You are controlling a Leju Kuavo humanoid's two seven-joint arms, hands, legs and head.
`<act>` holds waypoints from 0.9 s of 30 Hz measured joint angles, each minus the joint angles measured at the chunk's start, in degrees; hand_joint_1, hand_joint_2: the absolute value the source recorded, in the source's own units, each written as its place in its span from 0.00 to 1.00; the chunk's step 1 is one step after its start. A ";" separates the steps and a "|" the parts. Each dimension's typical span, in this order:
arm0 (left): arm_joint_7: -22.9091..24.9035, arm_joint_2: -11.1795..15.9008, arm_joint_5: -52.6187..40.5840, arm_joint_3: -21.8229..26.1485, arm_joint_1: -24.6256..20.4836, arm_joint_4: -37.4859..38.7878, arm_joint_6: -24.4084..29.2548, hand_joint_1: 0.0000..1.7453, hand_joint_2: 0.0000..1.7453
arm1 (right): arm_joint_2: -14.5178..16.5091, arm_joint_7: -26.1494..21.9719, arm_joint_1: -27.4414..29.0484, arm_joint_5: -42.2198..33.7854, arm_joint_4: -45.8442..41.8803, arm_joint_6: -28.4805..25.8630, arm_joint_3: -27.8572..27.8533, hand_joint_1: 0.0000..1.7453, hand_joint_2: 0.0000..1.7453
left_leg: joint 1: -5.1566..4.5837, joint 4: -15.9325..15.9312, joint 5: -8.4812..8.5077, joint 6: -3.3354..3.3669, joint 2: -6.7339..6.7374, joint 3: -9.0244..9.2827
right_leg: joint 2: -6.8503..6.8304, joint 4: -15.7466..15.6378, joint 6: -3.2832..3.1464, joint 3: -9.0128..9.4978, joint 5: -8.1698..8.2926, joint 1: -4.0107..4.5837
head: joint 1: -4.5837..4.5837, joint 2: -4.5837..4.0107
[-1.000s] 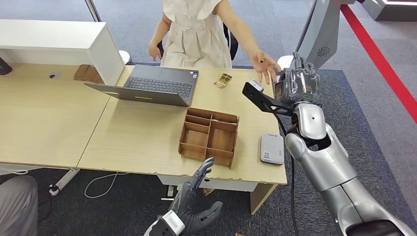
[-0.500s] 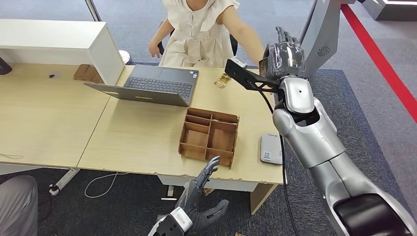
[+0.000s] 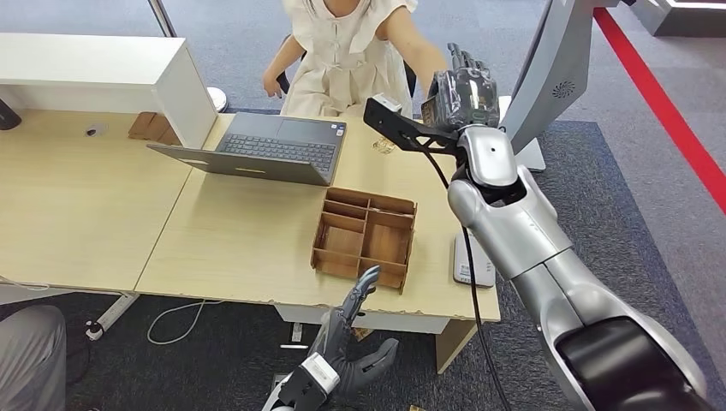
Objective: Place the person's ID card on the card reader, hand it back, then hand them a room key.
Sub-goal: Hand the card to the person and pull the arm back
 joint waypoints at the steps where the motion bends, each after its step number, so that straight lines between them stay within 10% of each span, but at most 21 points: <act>1: -0.05 -0.03 0.03 -0.03 -0.04 0.16 0.02 0.00 1.00 | 0.09 0.03 0.02 0.05 0.42 -0.05 0.12 0.73 1.00 | 0.00 0.00 0.00 0.00 0.00 0.00 | 0.00 0.00 0.00 0.00 0.00 0.00 | 0.00 0.00; 4: -0.09 -0.07 0.06 -0.09 -0.10 0.40 -0.02 0.00 1.00 | 0.08 0.39 0.10 0.64 1.11 -0.31 0.39 0.00 1.00 | 0.00 0.00 0.00 0.00 0.00 0.00 | 0.00 0.00 0.00 0.00 0.00 0.00 | 0.00 0.00; 27: 2.71 0.31 -1.67 0.31 0.46 0.38 3.52 0.00 1.00 | -6.26 1.91 6.75 -4.11 -18.52 -20.36 -8.28 0.00 1.00 | -0.01 0.01 -0.01 0.00 0.01 0.04 | 0.01 -0.02 0.00 -0.01 0.00 0.00 | 0.00 0.00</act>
